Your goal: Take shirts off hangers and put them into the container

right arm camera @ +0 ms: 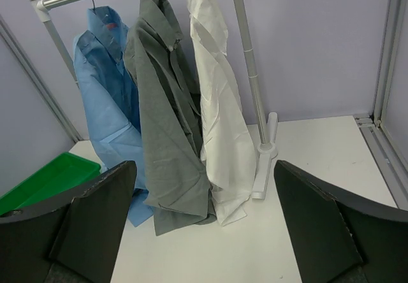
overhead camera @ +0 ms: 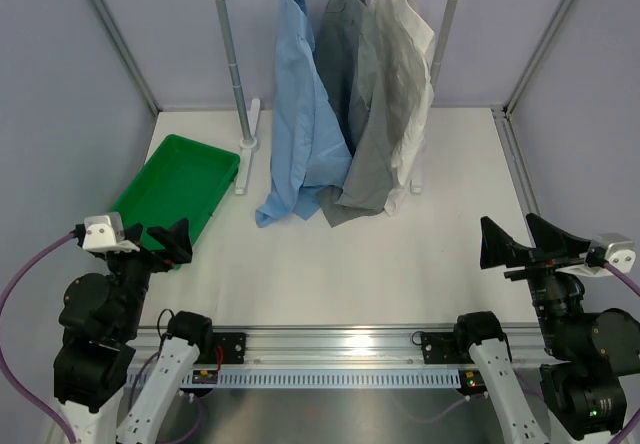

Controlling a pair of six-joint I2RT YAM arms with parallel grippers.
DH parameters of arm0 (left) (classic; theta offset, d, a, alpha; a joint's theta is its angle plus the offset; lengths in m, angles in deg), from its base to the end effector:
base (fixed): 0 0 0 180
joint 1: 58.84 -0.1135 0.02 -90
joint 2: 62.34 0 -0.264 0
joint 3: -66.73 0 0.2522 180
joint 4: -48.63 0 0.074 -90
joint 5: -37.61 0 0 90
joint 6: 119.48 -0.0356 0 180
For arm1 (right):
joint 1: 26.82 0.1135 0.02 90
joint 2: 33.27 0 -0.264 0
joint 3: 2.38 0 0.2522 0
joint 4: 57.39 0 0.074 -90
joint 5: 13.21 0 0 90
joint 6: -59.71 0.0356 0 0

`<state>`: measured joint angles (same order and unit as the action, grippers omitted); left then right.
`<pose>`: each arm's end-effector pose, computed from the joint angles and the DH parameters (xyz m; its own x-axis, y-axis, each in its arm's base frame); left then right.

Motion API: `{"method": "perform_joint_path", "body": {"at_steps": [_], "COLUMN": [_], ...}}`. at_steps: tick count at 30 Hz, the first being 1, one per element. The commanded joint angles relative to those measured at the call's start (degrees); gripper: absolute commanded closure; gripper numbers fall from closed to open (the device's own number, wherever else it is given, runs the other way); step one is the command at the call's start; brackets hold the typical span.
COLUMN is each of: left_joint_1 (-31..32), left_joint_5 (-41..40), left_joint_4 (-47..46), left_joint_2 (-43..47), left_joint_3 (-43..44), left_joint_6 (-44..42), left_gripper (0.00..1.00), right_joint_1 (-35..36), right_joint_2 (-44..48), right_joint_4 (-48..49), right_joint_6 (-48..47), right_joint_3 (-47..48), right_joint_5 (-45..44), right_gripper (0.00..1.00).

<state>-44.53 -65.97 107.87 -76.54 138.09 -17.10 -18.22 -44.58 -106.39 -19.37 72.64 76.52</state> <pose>0.0111 0.0058 0.3862 -0.0371 -0.2056 -0.9779 0.0051 0.9786 -0.2059 -0.0209 -0.0033 0.4192 0.2191 0.2247 -0.9495 -0.1900 0.9643 0.1844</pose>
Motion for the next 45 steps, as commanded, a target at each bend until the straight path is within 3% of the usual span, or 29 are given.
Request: {"method": "perform_joint_path", "body": {"at_steps": [1, 10, 15, 22, 28, 34, 45], "left_joint_1": [0.28, 0.28, 0.28, 0.28, 0.37, 0.37, 0.64], "left_joint_5": [1.72, 2.25, 3.56, 7.96, 6.29, 5.32, 4.35], "left_joint_4": [-1.35, -3.02, -6.53, -14.35, -18.84, -19.81, -19.28], "left_joint_2": [0.57, -0.74, -2.5, -5.4, -5.49, -4.09, -3.91], "left_joint_3": [-0.65, -3.81, -6.62, -13.39, -18.74, -21.22, -22.1], "left_joint_6": [-0.96, -0.43, 0.27, 2.82, 2.74, 2.12, 1.77], "left_gripper": [0.01, 0.01, 0.01, 0.01, 0.01, 0.01, 0.01], "right_joint_1": [0.72, 0.72, 0.72, 0.72, 0.72, 0.8, 4.84], "right_joint_2": [-0.9, -9.59, -17.94, -36.11, -51.84, -68.9, -84.57], "right_joint_4": [0.61, -1.58, -1.75, -3.43, 0.7, -1.76, -0.7], "right_joint_6": [-0.28, 6.2, 5.96, 4.73, 1.75, -3.79, -10.21], "right_joint_3": [-0.43, -0.44, 3.33, 17.9, 32.14, 48.84, 62.84], "right_joint_5": [2.12, 4.14, 14.07, 10.47, 8.64, 5.28, 1.86], "right_gripper": [0.01, 0.0, 0.0, 0.01, 0.01, 0.01, 0.1]}}
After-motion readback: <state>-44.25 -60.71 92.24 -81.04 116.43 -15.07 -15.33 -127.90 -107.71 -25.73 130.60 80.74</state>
